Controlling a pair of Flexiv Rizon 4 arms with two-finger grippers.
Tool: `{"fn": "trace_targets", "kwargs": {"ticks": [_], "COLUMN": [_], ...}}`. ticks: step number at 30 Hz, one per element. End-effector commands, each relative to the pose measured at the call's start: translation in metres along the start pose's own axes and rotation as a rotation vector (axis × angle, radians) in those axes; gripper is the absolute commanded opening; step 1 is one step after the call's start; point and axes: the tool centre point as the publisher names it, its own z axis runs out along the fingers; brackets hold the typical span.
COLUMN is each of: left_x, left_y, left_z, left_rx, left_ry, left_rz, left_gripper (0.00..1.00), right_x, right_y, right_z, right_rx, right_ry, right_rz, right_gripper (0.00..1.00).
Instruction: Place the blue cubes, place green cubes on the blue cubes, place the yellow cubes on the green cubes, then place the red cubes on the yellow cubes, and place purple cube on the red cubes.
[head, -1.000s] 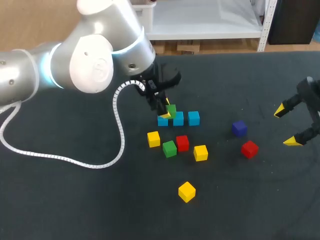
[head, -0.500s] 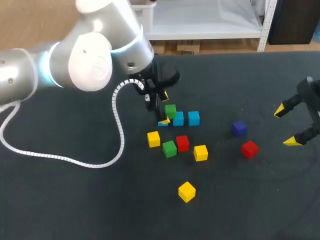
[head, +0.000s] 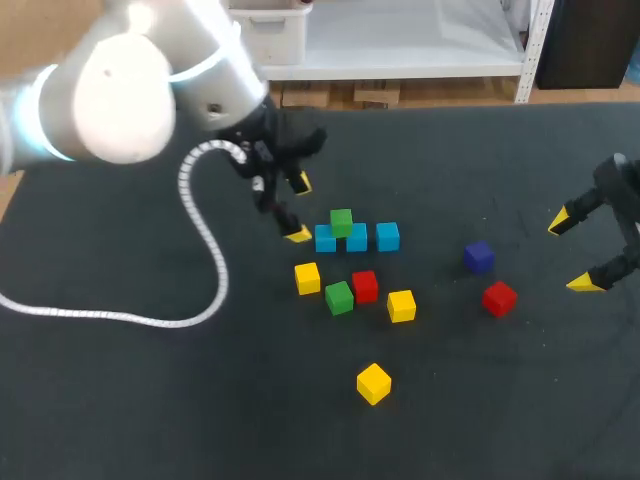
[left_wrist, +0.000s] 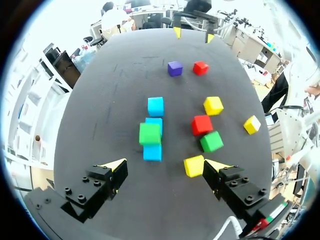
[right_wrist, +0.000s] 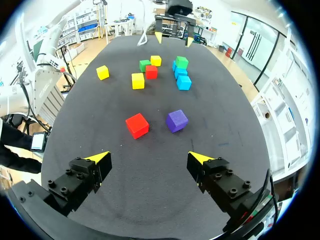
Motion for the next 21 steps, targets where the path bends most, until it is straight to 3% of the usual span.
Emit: {"fn": "trace_targets", "kwargs": {"ticks": [1,12,21], "left_x": [0.024,0.061,0.090], "left_y": [-0.030,-0.056,-0.063], "left_z": [-0.031,-0.071,-0.093], "left_rx": [-0.023,0.004,-0.006], "left_ry": [-0.053,-0.117,-0.146], "left_rz": [0.014,0.070,0.076], "left_gripper": [1.00,1.00,1.00], "right_x": [0.000,0.000,0.000], "right_y": [0.000,0.000,0.000], "right_z": [0.001,0.001,0.001], "right_rx": [0.000,0.000,0.000], "right_ry": [-0.002,-0.002,-0.002], "right_rz": [-0.001,-0.001,-0.001], "right_gripper": [1.00,1.00,1.00]}}
